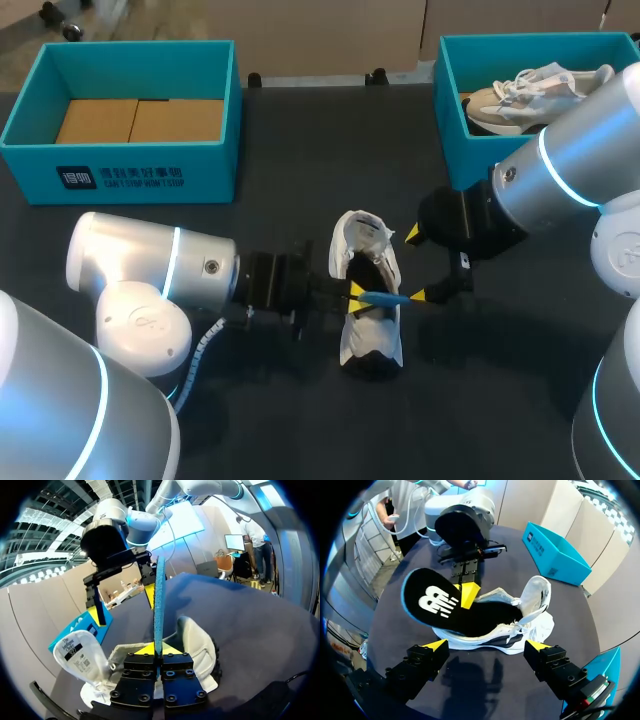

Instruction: Take the shoe out of the shoebox, open the shoe tongue, remove and reinsert the insole, then place the shoe into the shoebox

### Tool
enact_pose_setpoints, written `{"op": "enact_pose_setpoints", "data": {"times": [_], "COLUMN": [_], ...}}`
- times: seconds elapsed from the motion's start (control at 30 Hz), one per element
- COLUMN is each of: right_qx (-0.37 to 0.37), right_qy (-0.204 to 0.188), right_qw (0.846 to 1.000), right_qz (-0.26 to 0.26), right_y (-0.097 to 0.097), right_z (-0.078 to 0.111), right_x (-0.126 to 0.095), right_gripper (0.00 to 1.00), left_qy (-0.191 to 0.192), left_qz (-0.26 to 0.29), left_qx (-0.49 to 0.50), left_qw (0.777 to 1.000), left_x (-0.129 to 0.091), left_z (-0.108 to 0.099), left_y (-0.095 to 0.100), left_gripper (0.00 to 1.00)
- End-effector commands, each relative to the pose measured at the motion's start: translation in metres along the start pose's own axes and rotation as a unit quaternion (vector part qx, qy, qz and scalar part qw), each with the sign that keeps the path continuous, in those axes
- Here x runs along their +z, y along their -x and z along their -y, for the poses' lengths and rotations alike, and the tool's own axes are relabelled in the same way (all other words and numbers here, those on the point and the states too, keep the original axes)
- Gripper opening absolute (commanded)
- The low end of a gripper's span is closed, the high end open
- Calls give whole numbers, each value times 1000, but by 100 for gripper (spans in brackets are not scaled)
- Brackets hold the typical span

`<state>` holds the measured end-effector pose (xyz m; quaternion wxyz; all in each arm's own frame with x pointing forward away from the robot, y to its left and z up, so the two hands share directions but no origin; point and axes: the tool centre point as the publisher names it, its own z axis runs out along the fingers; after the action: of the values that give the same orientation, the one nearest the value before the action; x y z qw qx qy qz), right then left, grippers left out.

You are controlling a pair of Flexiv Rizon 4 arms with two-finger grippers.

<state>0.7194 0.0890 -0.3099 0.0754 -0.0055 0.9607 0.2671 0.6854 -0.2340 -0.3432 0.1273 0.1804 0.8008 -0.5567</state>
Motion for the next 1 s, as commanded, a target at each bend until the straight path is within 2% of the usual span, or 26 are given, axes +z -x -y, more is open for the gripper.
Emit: {"op": "enact_pose_setpoints", "data": {"times": [0.03, 0.3, 0.4, 0.43, 0.47, 0.5, 0.6, 1.0], "right_qx": [0, 0, 0, 0, 0, 0, 0, 0], "right_qy": [0, 0, 0, 0, 0, 0, 0, 0], "right_qw": [1000, 1000, 1000, 1000, 1000, 1000, 1000, 1000], "right_qz": [1, 1, 1, 1, 1, 1, 1, 1], "right_y": [-1, -1, -1, -1, -1, -1, -1, -1], "right_z": [0, 0, 0, 0, 0, 0, 0, 0], "right_x": [1, 1, 1, 1, 1, 1, 1, 1], "right_gripper": [100, 100, 100, 100, 100, 100, 100, 100], "left_qy": [5, 13, 10, 6, 3, 0, -8, -31], "left_qz": [-1, 11, 13, 13, 13, 13, 16, 18], "left_qx": [-2, -21, -22, -20, -17, -16, -9, 9], "left_qw": [1000, 1000, 1000, 1000, 1000, 1000, 1000, 999], "left_x": [4, 7, 7, 7, 7, 6, 3, -3], "left_z": [-10, -26, -22, -19, -16, -14, -7, 17], "left_y": [1, 1, 1, 1, 1, 1, 3, 4], "left_gripper": [0, 0, 0, 7, 26, 39, 44, 42]}}
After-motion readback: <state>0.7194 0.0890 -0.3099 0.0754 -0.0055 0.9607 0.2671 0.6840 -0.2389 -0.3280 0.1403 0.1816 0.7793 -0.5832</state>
